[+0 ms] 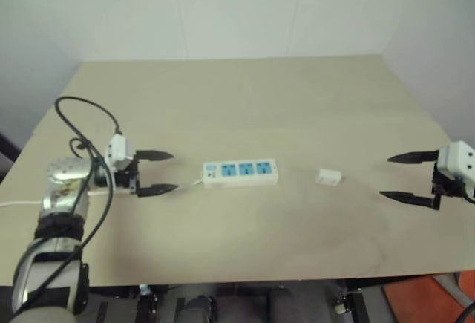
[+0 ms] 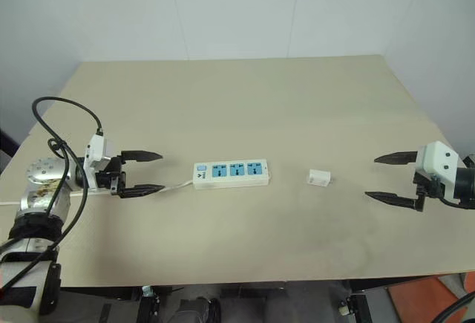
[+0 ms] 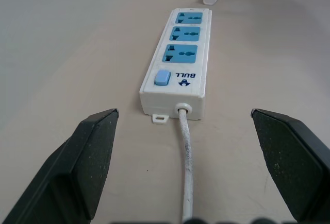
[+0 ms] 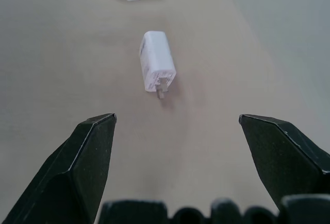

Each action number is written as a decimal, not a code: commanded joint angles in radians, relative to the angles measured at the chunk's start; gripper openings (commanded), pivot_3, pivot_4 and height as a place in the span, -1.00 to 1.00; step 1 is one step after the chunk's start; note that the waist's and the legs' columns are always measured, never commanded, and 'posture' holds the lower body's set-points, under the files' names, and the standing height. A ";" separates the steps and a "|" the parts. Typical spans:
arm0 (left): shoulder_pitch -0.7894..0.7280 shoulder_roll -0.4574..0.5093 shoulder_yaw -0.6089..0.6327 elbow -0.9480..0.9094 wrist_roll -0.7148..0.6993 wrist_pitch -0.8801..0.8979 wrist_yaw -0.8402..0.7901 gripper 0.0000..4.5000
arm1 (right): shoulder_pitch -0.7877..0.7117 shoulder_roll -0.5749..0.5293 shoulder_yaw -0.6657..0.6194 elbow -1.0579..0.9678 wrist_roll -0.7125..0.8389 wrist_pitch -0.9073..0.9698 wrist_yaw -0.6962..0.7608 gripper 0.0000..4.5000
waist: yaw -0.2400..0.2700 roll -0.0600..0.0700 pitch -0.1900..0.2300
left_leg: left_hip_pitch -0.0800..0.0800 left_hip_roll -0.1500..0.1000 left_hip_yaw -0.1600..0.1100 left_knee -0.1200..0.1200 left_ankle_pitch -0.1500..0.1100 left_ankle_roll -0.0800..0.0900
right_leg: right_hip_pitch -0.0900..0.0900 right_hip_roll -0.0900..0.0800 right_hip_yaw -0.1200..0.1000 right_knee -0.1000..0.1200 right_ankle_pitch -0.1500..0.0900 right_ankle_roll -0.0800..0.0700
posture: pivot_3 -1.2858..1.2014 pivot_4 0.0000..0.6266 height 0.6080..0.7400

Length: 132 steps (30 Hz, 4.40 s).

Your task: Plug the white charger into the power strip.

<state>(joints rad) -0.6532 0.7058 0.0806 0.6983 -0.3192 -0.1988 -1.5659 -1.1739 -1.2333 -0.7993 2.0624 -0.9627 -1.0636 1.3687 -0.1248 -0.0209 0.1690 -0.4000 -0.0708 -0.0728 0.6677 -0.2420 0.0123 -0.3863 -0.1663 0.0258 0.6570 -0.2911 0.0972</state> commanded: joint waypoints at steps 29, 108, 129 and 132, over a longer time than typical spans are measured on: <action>-0.302 -0.221 -0.048 0.538 0.196 -0.306 0.092 0.99 | 0.010 0.096 -0.089 0.032 -0.093 -0.143 -0.146 1.00 | -0.003 -0.002 0.001 | -0.002 0.000 0.007 0.000 0.002 -0.003 | 0.000 0.000 -0.001 0.000 0.000 0.000 | 0.03 -0.52 1.00; -0.226 -0.320 -0.021 0.550 0.250 -0.332 0.034 0.46 | -0.891 0.721 0.577 0.032 -0.147 1.443 0.035 1.00 | 0.028 -0.004 -0.007 | -0.022 -0.003 -0.004 0.013 0.000 -0.004 | -0.031 -0.002 0.000 0.033 0.005 0.004 | 0.03 -0.52 1.00; -0.225 -0.302 -0.020 0.542 0.250 -0.326 0.051 0.46 | -0.605 0.625 0.568 0.032 -0.145 0.798 -0.104 1.00 | -0.006 -0.004 -0.008 | -0.022 0.000 0.003 0.018 0.002 -0.007 | -0.034 -0.002 -0.002 0.036 0.005 0.004 | 0.03 -0.52 1.00; -0.226 -0.304 -0.019 0.542 0.249 -0.326 0.053 0.46 | -0.600 0.639 0.583 0.032 -0.144 0.824 -0.106 1.00 | -0.006 -0.004 -0.008 | -0.022 0.000 0.003 0.018 0.002 -0.007 | -0.034 -0.002 -0.002 0.036 0.005 0.004 | 0.03 -0.52 1.00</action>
<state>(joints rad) -0.8859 0.4011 0.0712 1.2350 -0.0832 -0.5219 -1.5160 -1.7691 -0.5939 -0.2213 2.0619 -1.1176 -0.2525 1.2638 -0.1304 -0.0246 0.1610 -0.4218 -0.0713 -0.0701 0.6856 -0.2397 0.0056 -0.4199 -0.1687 0.0234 0.6930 -0.2858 0.1013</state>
